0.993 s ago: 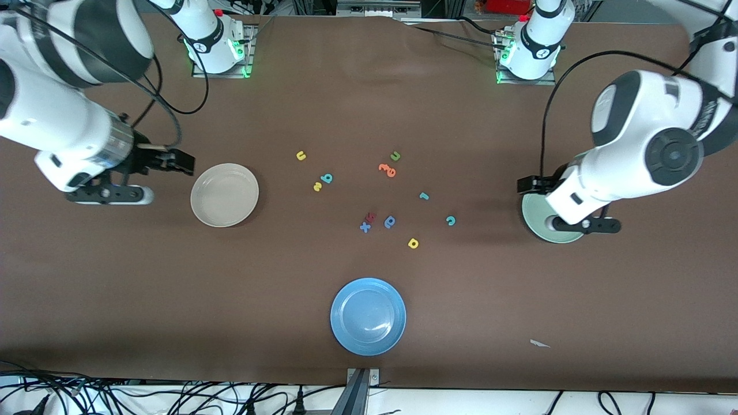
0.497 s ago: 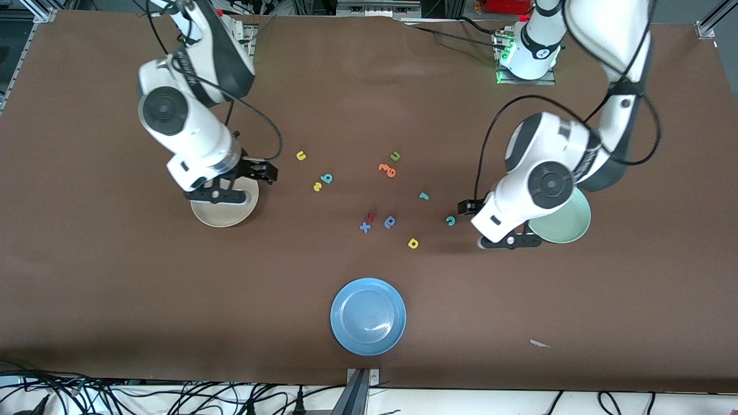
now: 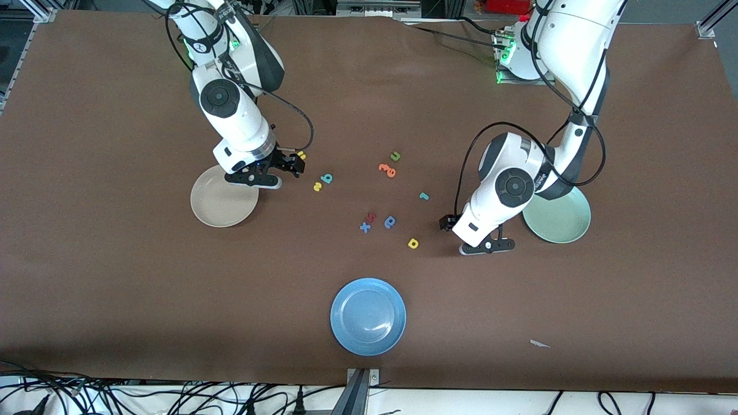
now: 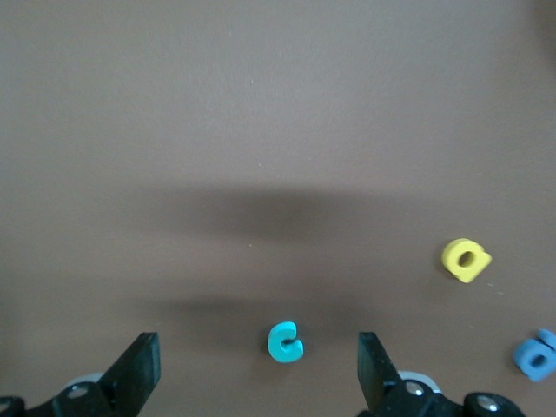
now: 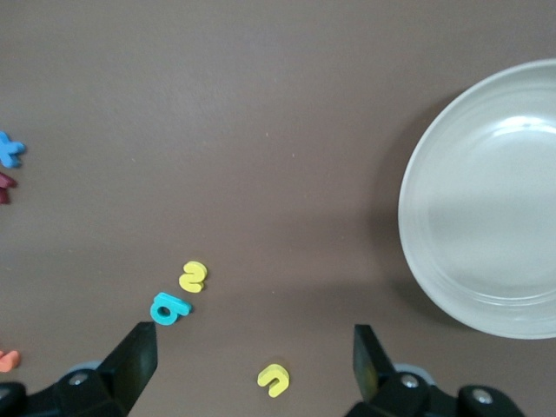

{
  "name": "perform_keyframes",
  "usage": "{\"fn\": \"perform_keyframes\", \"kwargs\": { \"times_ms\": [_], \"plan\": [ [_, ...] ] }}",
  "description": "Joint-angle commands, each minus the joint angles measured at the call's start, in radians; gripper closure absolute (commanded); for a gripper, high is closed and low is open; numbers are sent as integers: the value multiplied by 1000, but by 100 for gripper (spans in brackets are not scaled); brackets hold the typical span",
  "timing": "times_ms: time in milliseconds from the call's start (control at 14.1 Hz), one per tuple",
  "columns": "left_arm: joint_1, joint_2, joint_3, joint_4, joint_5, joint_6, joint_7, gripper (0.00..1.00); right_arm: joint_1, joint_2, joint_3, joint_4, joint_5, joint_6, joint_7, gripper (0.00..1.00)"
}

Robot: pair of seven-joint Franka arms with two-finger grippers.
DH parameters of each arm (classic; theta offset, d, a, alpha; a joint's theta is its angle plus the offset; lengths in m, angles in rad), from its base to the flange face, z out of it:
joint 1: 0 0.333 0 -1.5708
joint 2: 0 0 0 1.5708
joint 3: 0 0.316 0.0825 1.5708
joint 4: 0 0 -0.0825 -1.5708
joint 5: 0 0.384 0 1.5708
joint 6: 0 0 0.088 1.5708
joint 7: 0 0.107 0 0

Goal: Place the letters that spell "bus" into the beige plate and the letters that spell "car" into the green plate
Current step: 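Reach the left gripper to the teal c while the right gripper reaches the yellow u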

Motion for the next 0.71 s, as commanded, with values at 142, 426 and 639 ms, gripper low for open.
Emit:
{"fn": "perform_keyframes", "kwargs": {
  "times_ms": [142, 426, 639],
  "plan": [
    [-35, -9, 2, -99, -21, 97, -62, 6, -7, -19, 28, -123, -19, 138, 58, 0],
    [-33, 18, -16, -90, -27, 97, -83, 23, -4, 28, 65, -160, -35, 217, 135, 0],
    [-32, 48, -16, -68, -27, 102, -93, 29, 25, 87, 71, -160, -97, 261, 213, 0]
  ]
}}
